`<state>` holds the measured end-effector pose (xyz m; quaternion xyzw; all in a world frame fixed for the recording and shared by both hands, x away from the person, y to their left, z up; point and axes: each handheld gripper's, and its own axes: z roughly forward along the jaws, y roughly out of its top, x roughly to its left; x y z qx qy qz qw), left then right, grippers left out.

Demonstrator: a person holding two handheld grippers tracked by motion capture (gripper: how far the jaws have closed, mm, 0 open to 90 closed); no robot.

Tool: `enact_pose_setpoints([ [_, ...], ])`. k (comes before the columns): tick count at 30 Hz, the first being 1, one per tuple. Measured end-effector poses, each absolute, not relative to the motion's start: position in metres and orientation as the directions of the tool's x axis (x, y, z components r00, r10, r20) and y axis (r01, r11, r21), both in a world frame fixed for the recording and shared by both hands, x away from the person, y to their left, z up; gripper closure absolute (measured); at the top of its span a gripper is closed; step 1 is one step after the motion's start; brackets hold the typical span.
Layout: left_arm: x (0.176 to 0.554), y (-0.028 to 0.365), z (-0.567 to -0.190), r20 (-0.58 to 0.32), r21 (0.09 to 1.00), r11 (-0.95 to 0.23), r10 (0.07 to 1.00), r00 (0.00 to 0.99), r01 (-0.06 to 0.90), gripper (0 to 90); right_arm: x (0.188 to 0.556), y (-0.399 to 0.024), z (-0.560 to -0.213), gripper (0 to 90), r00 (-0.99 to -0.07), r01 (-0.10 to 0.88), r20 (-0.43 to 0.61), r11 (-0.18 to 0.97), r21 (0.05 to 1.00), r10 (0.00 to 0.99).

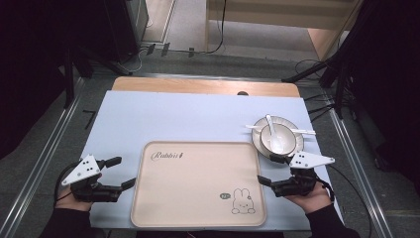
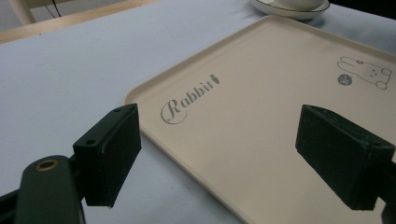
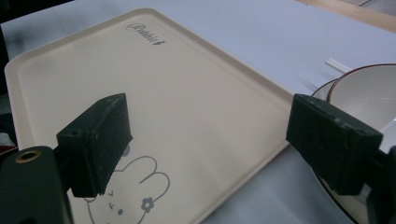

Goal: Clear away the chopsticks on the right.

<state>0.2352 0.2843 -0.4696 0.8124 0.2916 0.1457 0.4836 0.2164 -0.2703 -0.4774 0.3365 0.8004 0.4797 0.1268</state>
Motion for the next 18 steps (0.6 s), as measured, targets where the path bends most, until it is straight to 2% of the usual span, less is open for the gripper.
enact_pose_setpoints([
  [18, 0.2357, 0.2833, -0.4702, -0.045, 0.866, -0.367, 0.619, 0.784, 0.339, 14.7, 0.2194, -0.2691, -0.4799, 19.4, -0.742, 0.441, 0.128, 0.336, 0.832, 0.658],
])
